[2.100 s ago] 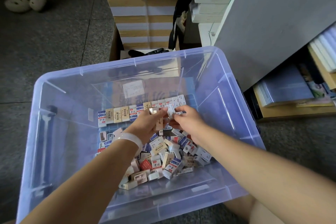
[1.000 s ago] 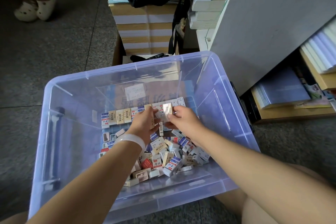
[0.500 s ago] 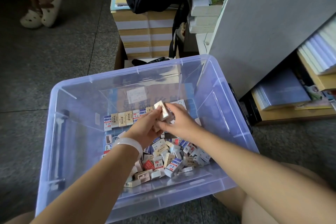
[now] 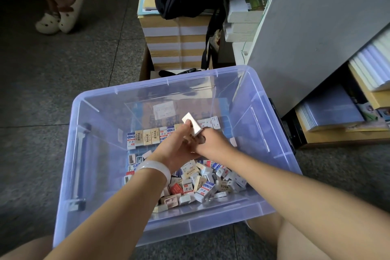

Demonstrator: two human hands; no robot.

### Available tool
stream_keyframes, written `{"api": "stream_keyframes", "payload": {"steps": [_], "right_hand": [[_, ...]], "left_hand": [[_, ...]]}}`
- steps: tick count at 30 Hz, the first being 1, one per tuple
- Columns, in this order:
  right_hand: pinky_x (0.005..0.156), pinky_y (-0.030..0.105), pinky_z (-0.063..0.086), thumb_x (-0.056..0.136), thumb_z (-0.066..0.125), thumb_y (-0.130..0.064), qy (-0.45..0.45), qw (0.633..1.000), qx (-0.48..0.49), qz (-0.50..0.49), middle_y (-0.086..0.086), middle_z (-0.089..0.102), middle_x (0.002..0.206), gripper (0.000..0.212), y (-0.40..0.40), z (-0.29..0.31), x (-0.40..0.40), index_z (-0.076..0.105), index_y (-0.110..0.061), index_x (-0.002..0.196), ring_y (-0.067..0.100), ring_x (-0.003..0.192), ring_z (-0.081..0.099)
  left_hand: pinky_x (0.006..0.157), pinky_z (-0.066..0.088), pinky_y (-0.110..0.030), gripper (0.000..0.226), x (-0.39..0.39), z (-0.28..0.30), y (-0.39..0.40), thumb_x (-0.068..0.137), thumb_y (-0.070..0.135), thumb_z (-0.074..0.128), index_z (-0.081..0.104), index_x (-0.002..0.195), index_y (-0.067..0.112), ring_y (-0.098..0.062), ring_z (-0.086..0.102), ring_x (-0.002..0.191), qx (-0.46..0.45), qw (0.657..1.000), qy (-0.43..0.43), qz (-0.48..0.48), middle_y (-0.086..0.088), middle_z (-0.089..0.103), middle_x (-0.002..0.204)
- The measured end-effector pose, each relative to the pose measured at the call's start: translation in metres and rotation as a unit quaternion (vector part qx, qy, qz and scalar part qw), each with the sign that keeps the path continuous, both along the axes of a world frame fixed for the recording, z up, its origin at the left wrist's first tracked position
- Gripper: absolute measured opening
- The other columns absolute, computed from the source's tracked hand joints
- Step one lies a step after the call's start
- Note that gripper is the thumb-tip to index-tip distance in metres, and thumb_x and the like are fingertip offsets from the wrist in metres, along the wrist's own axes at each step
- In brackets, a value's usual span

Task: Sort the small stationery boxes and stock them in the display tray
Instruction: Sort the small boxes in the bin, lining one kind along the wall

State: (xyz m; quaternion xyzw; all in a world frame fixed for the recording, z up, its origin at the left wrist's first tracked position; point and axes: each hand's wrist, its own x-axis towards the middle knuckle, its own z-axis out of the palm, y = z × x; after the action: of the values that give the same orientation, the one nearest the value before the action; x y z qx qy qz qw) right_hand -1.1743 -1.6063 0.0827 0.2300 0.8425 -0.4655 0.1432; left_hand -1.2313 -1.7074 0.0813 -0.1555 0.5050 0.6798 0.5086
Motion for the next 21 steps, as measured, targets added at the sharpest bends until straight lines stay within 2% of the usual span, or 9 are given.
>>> {"api": "stream_keyframes", "payload": {"steps": [2, 4, 9, 10, 12, 15, 16, 18, 21], "right_hand": [[0.058, 0.026, 0.045, 0.080, 0.063, -0.021, 0.008, 1.000, 0.023, 0.005, 0.002, 0.063, 0.073, 0.008, 0.003, 0.004, 0.004, 0.065, -0.014, 0.077, 0.020, 0.072, 0.061], [0.052, 0.023, 0.037, 0.083, 0.062, -0.024, -0.011, 0.997, 0.075, 0.014, 0.002, 0.060, 0.070, 0.016, 0.008, 0.008, 0.010, 0.066, -0.009, 0.079, 0.021, 0.069, 0.057], [0.055, 0.023, 0.042, 0.083, 0.063, -0.032, -0.092, 0.988, 0.113, 0.055, 0.005, 0.067, 0.085, 0.020, 0.021, 0.005, 0.027, 0.068, -0.012, 0.085, 0.018, 0.074, 0.059], [0.053, 0.022, 0.041, 0.083, 0.063, -0.033, -0.105, 0.986, 0.116, 0.063, 0.002, 0.064, 0.080, 0.018, 0.023, 0.004, 0.028, 0.065, -0.016, 0.077, 0.018, 0.074, 0.058], [0.047, 0.021, 0.034, 0.083, 0.064, -0.035, -0.122, 0.984, 0.117, 0.061, -0.004, 0.053, 0.065, 0.030, 0.025, 0.001, 0.030, 0.052, -0.019, 0.061, 0.015, 0.065, 0.054], [0.044, 0.023, 0.026, 0.084, 0.063, -0.037, -0.153, 0.976, 0.136, 0.075, -0.002, 0.042, 0.059, 0.042, 0.025, -0.003, 0.035, 0.040, -0.017, 0.056, 0.011, 0.052, 0.041], [0.045, 0.023, 0.026, 0.084, 0.063, -0.038, -0.166, 0.970, 0.151, 0.091, -0.002, 0.041, 0.061, 0.041, 0.024, -0.005, 0.037, 0.040, -0.016, 0.057, 0.012, 0.054, 0.040], [0.052, 0.023, 0.034, 0.085, 0.061, -0.037, -0.177, 0.962, 0.173, 0.116, 0.002, 0.049, 0.075, 0.029, 0.021, -0.008, 0.037, 0.050, -0.015, 0.069, 0.019, 0.066, 0.048], [0.075, 0.031, 0.044, 0.089, 0.056, -0.034, -0.142, 0.963, 0.192, 0.126, 0.010, 0.053, 0.112, 0.028, 0.015, -0.006, 0.031, 0.059, -0.010, 0.103, 0.027, 0.098, 0.057]], "left_hand": [[0.095, 0.044, -0.048, 0.026, -0.005, 0.000, -0.004, 0.098, 0.034, 0.046, 0.057, 0.103, 0.011, -0.028, 0.056, 0.109, -0.044, 0.998, 0.035, -0.001, -0.016, 0.062, 0.110], [0.099, 0.040, -0.041, 0.021, -0.011, -0.005, -0.006, 0.095, 0.032, 0.052, 0.057, 0.101, 0.012, -0.025, 0.056, 0.109, -0.101, 0.992, 0.073, 0.022, -0.012, 0.062, 0.111], [0.069, 0.051, -0.024, 0.022, -0.020, -0.016, 0.003, 0.090, 0.021, 0.061, 0.062, 0.104, 0.004, -0.016, 0.058, 0.076, -0.161, 0.975, 0.156, -0.003, -0.008, 0.063, 0.087], [0.064, 0.053, -0.020, 0.020, -0.021, -0.021, 0.008, 0.090, 0.019, 0.062, 0.063, 0.101, 0.002, -0.014, 0.058, 0.068, -0.173, 0.969, 0.175, -0.017, -0.008, 0.062, 0.082], [0.057, 0.054, -0.017, 0.011, -0.025, -0.033, 0.023, 0.089, 0.013, 0.063, 0.065, 0.093, 0.002, -0.012, 0.060, 0.058, -0.189, 0.960, 0.206, -0.029, -0.008, 0.061, 0.075], [0.058, 0.053, -0.022, 0.006, -0.031, -0.058, 0.050, 0.088, 0.008, 0.065, 0.065, 0.082, 0.008, -0.019, 0.057, 0.062, -0.204, 0.946, 0.244, -0.063, -0.006, 0.062, 0.070], [0.060, 0.053, -0.025, 0.002, -0.033, -0.067, 0.060, 0.088, 0.008, 0.065, 0.065, 0.086, 0.008, -0.018, 0.057, 0.062, -0.212, 0.938, 0.261, -0.084, -0.006, 0.062, 0.071], [0.062, 0.052, -0.029, 0.012, -0.038, -0.087, 0.075, 0.087, 0.012, 0.067, 0.063, 0.098, 0.008, -0.017, 0.058, 0.061, -0.236, 0.915, 0.302, -0.127, -0.007, 0.064, 0.077], [0.053, 0.046, -0.022, 0.019, -0.038, -0.105, 0.090, 0.085, 0.019, 0.069, 0.053, 0.090, 0.012, -0.016, 0.056, 0.059, -0.274, 0.849, 0.400, -0.211, -0.003, 0.061, 0.074]]}}
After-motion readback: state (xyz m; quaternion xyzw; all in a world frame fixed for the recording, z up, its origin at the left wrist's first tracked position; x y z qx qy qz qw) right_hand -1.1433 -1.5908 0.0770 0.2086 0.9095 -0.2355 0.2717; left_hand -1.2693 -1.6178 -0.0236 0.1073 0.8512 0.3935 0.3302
